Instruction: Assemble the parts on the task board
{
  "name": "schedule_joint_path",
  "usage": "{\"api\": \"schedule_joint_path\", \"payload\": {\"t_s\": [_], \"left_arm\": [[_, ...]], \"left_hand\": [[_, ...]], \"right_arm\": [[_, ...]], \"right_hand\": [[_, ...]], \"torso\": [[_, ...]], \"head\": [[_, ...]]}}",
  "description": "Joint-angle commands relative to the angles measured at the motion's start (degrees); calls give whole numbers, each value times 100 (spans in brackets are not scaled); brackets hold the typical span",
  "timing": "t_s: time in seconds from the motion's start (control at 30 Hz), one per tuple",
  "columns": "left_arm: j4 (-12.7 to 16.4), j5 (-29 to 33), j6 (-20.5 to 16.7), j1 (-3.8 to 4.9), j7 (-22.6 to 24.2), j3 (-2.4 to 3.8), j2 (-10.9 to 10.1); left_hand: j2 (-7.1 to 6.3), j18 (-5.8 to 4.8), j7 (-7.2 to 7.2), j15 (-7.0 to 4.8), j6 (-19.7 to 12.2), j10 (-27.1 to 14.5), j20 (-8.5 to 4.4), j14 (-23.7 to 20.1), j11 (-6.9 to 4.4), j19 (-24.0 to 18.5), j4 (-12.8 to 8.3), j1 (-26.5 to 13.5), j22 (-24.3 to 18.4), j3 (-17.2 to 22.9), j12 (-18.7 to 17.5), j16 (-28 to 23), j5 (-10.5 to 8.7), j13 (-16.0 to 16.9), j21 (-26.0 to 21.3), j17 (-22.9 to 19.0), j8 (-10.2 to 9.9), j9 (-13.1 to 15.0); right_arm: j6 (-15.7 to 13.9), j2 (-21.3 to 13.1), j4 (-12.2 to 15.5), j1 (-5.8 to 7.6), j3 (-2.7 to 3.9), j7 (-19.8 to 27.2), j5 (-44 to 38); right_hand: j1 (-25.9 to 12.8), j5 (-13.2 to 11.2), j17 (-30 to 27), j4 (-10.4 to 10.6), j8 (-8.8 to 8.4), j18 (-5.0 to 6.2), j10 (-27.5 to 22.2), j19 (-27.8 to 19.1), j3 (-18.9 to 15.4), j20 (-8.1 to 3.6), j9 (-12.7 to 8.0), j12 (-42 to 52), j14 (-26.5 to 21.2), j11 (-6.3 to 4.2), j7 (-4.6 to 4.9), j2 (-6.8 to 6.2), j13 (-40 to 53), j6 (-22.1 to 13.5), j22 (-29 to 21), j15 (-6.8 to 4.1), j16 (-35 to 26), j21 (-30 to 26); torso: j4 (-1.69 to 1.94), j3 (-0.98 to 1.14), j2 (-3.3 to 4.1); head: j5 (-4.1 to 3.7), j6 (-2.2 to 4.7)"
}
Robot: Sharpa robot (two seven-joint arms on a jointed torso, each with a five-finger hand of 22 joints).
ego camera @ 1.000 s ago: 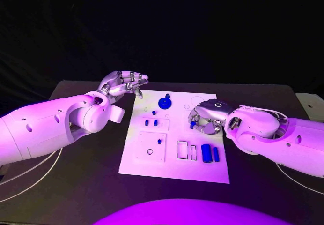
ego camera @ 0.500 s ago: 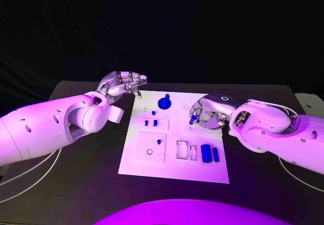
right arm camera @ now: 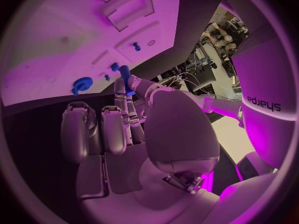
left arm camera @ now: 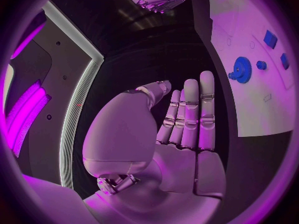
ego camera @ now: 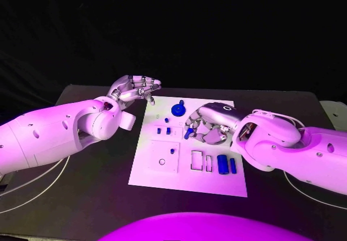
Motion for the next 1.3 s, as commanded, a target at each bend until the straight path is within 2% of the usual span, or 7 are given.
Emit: {"api": "schedule_joint_path", "payload": {"t_s": [0.03, 0.23, 0.4, 0.63, 1.0, 1.3], "left_arm": [[-4, 21, 101, 3, 25, 4, 29], [-8, 21, 107, 2, 24, 4, 54], [-5, 21, 107, 3, 21, 4, 65], [-10, 21, 120, 3, 18, 4, 100], [-31, 20, 139, 4, 12, 4, 129], [-31, 20, 142, 4, 10, 4, 128]], "left_hand": [[1, 42, 11, -13, -17, -46, 25, -34, 11, 13, -33, 53, -8, 0, 28, -19, 37, -7, -34, -8, 25, 8], [1, 42, 11, -13, -17, -46, 25, -34, 11, 13, -33, 53, -8, 0, 28, -19, 37, -7, -34, -8, 25, 8], [1, 42, 11, -13, -17, -46, 25, -34, 11, 13, -33, 53, -8, 0, 28, -19, 37, -7, -34, -8, 25, 8], [6, 41, 12, -13, -18, -48, 24, -37, 12, 15, -39, 59, -7, 3, 34, -18, 36, -7, -32, -9, 27, 8], [6, 41, 12, -13, -18, -48, 24, -37, 12, 15, -39, 59, -7, 3, 34, -18, 36, -7, -32, -9, 27, 8], [6, 41, 12, -13, -18, -48, 24, -37, 12, 15, -39, 59, -7, 3, 34, -18, 36, -7, -32, -9, 27, 8]], "right_arm": [[-132, 205, -36, -96, -14, 134, -107], [-100, 600, -226, -348, -63, 212, -140], [-72, 795, -382, -532, -88, 256, -328], [-54, 1010, -569, -725, -103, 282, -636], [-9, 1166, -756, -831, -110, 301, -724], [18, 1235, -876, -859, -111, 283, -810]], "right_hand": [[-48, 27, 1, 38, 140, -82, 45, 73, -5, -49, 173, -31, 236, -3, -11, 7, 5, 57, 1063, -56, 37, 1], [-44, 34, -7, 35, 140, -80, 41, 69, 1, -49, 175, -37, 235, -3, -7, 13, 5, 48, 1060, -56, 34, -9], [-37, 44, -3, 30, 141, -78, 35, 66, 9, -50, 179, -46, 236, 0, -1, 17, 7, 37, 1059, -55, 37, -17], [-32, 52, -12, 24, 142, -78, 29, 65, 13, -49, 182, -54, 234, 3, 5, 16, 7, 27, 1060, -53, 32, -18], [-33, 54, -17, 23, 142, -78, 27, 65, 13, -49, 183, -56, 233, 5, 6, 14, 8, 24, 1059, -53, 29, -20], [-35, 58, -7, 22, 144, -79, 25, 68, 14, -49, 185, -61, 235, 8, 10, 12, 9, 19, 1063, -50, 36, -12]], "torso": [[23, 2, -1], [13, -10, 4], [2, -5, 8], [13, -5, 8], [15, -8, 7], [16, -8, 4]], "head": [[113, -25], [216, -57], [273, -93], [342, -142], [383, -147], [392, -147]]}}
